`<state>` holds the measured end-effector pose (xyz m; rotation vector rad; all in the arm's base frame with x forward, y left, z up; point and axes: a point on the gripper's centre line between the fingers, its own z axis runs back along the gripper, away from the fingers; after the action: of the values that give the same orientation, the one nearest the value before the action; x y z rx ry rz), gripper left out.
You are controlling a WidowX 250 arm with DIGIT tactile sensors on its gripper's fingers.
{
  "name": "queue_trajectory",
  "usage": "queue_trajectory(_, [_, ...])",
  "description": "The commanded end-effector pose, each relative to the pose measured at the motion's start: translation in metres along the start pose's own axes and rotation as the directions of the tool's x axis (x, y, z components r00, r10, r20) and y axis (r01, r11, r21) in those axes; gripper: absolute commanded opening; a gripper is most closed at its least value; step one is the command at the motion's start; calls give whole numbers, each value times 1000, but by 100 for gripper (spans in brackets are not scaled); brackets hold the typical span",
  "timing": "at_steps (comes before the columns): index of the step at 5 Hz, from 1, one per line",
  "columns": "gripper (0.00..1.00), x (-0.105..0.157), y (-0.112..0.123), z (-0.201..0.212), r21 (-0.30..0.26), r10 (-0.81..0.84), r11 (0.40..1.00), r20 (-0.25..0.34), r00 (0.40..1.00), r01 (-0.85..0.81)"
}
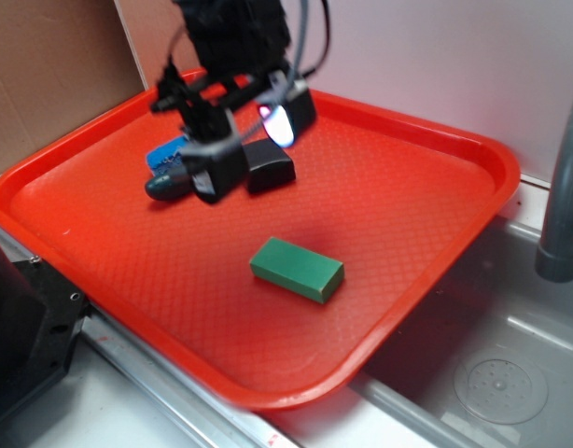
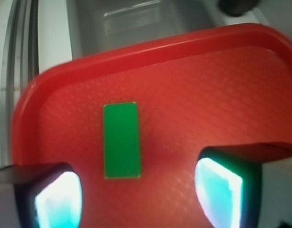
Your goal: Grab the green block.
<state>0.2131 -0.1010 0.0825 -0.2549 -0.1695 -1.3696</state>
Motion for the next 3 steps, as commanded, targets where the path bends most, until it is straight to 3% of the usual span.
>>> queue_trajectory(1, [100,7,-16,-40,25,-114,993,-74,991,116])
queue_trajectory(2, [100,5,-20,-59,6,-115,993,-110,987,117])
queue_trajectory(3, [89,4,-19,-68,5,-102,995,-143,985,103])
